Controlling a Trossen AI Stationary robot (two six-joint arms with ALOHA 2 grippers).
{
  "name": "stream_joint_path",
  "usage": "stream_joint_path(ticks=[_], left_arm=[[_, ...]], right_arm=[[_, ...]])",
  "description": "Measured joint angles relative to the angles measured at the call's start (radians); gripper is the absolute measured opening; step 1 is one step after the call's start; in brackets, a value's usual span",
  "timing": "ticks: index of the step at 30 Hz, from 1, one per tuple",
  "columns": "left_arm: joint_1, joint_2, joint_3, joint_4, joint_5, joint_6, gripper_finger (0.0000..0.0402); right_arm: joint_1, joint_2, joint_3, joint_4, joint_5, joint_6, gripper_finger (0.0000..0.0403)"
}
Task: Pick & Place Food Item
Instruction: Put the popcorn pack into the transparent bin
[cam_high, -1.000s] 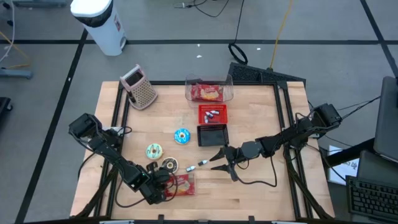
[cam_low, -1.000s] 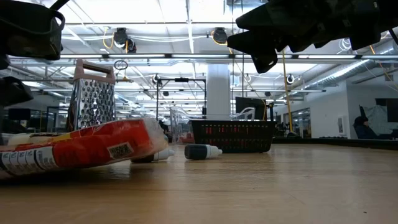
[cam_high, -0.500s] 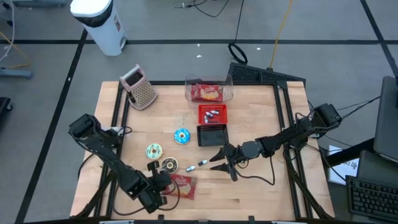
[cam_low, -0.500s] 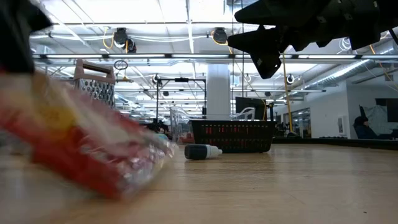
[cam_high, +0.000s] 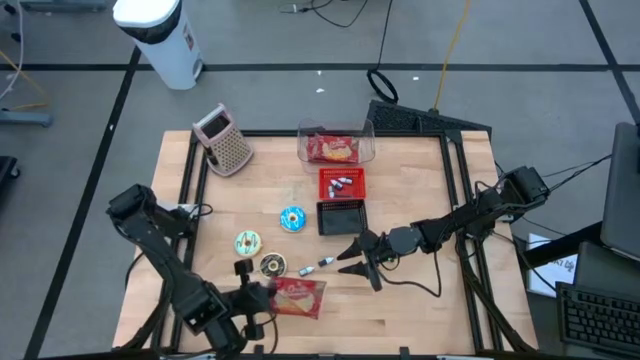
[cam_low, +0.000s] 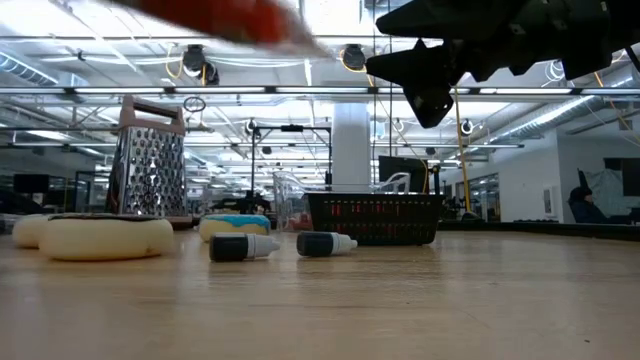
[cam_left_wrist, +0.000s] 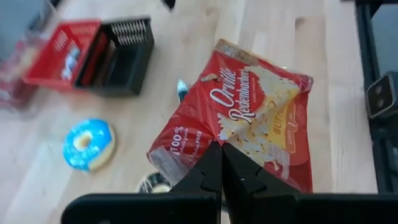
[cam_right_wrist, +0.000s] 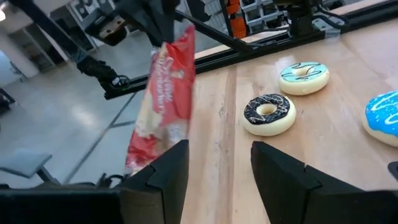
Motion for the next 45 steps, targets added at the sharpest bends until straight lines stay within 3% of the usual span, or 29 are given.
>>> stream_joint_path(ticks=[8, 19, 26, 34, 45], left_arm=[[0.002, 0.0, 0.019, -0.002, -0.11, 0.09, 0.0], [0.041, 0.0, 0.019, 0.007, -0.186, 0.157, 0.0], [0.058, -0.001, 0.019, 0.033, -0.267, 0.219, 0.0], [0.073, -0.001, 0.019, 0.077, -0.282, 0.275, 0.0], [0.077, -0.001, 0.019, 0.078, -0.282, 0.272, 0.0]], right_arm=[[0.001, 0.0, 0.0, 0.036, -0.002, 0.143, 0.0171], [0.033, 0.004, 0.0, 0.076, 0.004, 0.161, 0.0233], [0.013, 0.055, 0.0, 0.106, 0.059, 0.226, 0.0244], [-0.002, 0.115, 0.0, 0.255, 0.034, 0.239, 0.0221], [-0.002, 0.12, 0.0, 0.28, -0.008, 0.242, 0.0144]])
